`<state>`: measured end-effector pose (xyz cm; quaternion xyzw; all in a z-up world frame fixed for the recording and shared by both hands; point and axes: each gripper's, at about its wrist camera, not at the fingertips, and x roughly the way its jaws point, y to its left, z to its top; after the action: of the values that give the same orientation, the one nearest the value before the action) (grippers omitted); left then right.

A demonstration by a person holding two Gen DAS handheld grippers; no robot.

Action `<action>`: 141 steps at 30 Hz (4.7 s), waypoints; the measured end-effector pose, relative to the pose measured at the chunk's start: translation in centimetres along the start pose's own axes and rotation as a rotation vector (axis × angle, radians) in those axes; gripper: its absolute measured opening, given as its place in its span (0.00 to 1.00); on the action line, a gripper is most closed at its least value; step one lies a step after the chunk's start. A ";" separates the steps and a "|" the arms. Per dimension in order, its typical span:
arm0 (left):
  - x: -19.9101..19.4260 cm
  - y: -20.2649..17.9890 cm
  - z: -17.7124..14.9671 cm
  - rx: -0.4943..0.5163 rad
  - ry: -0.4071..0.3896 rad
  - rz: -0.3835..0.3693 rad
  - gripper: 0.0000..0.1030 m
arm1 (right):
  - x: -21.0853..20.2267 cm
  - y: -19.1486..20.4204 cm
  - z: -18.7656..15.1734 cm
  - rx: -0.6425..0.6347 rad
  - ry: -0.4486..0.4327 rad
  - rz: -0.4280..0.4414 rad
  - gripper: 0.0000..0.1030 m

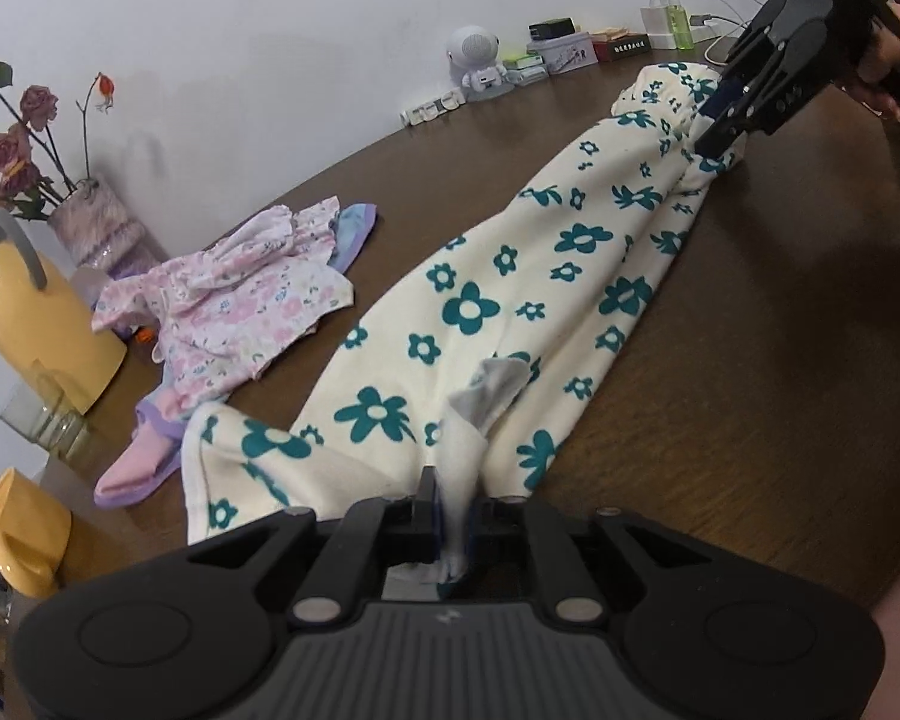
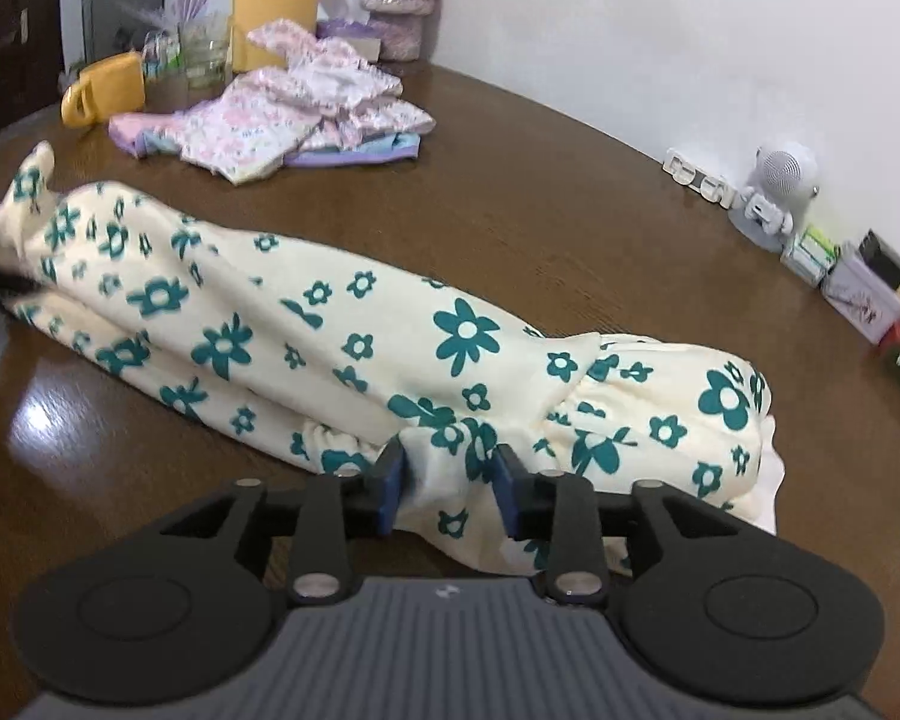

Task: Fold clothes

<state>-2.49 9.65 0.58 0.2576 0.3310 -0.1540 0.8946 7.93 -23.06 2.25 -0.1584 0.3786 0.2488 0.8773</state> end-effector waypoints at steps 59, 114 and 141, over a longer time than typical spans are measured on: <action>2.6 4.5 -0.7 -0.340 -0.041 0.029 0.21 | 3.3 3.3 2.1 0.060 -0.062 0.060 0.62; 2.1 4.8 -0.4 -0.341 0.033 0.053 0.32 | -0.2 2.6 2.5 -0.777 -0.012 -0.213 0.04; 2.1 5.2 -0.3 -0.325 0.042 0.007 0.37 | 2.5 4.5 1.5 -0.853 0.122 -0.009 0.06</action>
<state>1.18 13.92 0.85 0.1137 0.3695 -0.0897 0.9179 7.81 -17.84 1.02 -0.5229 0.2923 0.3695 0.7104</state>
